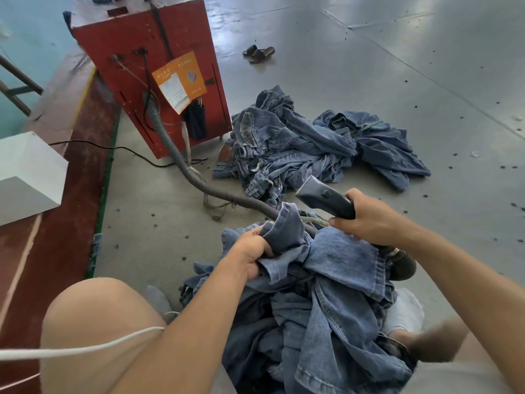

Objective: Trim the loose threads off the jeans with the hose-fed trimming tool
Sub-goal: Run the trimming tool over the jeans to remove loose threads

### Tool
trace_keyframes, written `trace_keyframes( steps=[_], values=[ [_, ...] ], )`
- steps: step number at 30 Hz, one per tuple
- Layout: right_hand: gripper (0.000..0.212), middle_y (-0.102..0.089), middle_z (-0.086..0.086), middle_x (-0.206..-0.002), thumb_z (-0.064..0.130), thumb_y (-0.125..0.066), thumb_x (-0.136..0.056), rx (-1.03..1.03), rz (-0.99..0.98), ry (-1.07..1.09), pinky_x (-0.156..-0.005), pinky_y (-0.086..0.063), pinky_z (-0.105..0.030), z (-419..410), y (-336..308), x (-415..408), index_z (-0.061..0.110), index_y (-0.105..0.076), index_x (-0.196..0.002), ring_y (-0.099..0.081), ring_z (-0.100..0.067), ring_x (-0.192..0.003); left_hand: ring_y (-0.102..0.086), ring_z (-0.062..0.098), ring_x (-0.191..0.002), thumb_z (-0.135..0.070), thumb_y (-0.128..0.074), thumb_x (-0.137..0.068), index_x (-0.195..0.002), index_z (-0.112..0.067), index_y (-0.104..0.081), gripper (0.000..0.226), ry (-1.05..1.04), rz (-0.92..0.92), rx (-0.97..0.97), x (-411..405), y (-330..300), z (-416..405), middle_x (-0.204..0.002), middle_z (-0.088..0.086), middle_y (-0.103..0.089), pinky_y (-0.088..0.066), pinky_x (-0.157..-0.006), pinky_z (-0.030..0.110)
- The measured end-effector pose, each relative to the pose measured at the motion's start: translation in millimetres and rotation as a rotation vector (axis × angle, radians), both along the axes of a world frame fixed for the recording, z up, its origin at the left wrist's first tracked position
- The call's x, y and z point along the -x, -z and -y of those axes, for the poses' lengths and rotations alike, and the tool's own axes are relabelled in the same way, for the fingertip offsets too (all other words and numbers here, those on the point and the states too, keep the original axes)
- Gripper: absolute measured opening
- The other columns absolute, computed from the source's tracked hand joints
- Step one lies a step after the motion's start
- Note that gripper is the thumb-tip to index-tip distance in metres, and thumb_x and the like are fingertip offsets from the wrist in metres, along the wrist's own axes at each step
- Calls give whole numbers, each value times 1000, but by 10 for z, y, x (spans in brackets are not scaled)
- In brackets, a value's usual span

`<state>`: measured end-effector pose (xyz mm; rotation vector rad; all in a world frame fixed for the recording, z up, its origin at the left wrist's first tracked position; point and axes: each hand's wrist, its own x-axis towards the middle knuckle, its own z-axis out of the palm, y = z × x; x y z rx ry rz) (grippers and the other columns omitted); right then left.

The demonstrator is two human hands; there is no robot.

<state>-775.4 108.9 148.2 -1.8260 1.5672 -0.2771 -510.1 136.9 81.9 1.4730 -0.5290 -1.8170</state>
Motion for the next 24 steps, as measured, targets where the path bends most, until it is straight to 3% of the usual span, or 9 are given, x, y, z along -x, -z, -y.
trace_keyframes(
  steps=[3, 4, 6, 8, 11, 13, 15, 21, 24],
  values=[
    [36, -72, -2, -81, 38, -77, -92, 4, 36, -35, -52, -52, -21, 29, -41, 71, 34, -45, -106, -71, -11, -59, -76, 21, -72, 36, -18, -72, -116, -16, -74, 88, -28, -114, -33, -30, 52, -13, -87, 9, -79, -60, -57, 30],
    [35, -71, -1, -80, 38, -77, -92, 16, 39, -62, -51, -51, -19, 31, -67, 92, 40, -44, -103, -71, -11, -58, -77, 22, -73, 34, -17, -71, -123, -15, -72, 90, -33, -154, -30, -46, 59, -25, -88, 11, -78, -61, -60, 31],
    [35, -69, 2, -78, 39, -78, -91, 40, 30, -106, -50, -49, -16, 29, -106, 129, 47, -45, -99, -71, -10, -58, -74, 36, -96, 25, -28, -69, -130, -5, -66, 78, 18, -284, 25, -73, 48, -26, -106, 22, -74, -60, -90, 47],
    [34, -68, 4, -77, 39, -79, -91, 53, 12, -133, -51, -49, -16, 21, -97, 161, 46, -46, -99, -70, -7, -59, -67, 43, -105, 2, -58, -68, -117, 3, -68, 50, 122, -404, 45, -86, -18, -28, -113, 28, -68, -49, -107, 53],
    [34, -67, 6, -80, 40, -79, -90, 76, -62, -173, -60, -50, -27, -1, -49, 159, 37, -46, -101, -67, -3, -65, -65, 27, -92, -37, -83, -73, -97, -11, -69, 38, 301, 34, 106, -57, -9, 12, -94, 11, -71, -52, -100, 45],
    [34, -65, 7, -80, 40, -78, -90, 84, -94, -185, -62, -47, -30, -8, -30, 156, 34, -47, -101, -63, -1, -69, -60, 17, -74, -26, -81, -85, -90, -17, -63, 21, 273, 345, 249, -37, 31, 20, -74, -3, -64, -54, -73, 26],
    [33, -65, 9, -81, 41, -79, -89, 90, -105, -182, -62, -46, -30, 0, -36, 174, 34, -48, -99, -62, 0, -71, -60, 10, -61, -8, -64, -99, -91, -17, -62, 12, 191, 346, 263, -73, 30, 38, -71, -3, -65, -49, -56, 19],
    [28, -63, 12, -79, 43, -82, -85, 141, -174, -192, -63, -40, -27, 34, -92, 236, 35, -55, -88, -57, -2, -73, -53, 12, -49, -5, -42, -108, -85, -15, -57, 29, -5, 134, 39, -117, 62, 32, -63, 4, -64, -50, -46, 27],
    [22, -63, 13, -77, 37, -81, -85, 127, -230, -229, -62, -38, -25, 14, -121, 210, 35, -59, -88, -57, -3, -75, -54, 17, -56, -3, -42, -106, -82, -16, -59, 32, -28, 97, 5, -112, 84, -9, -69, 8, -64, -53, -54, 32]
  ],
)
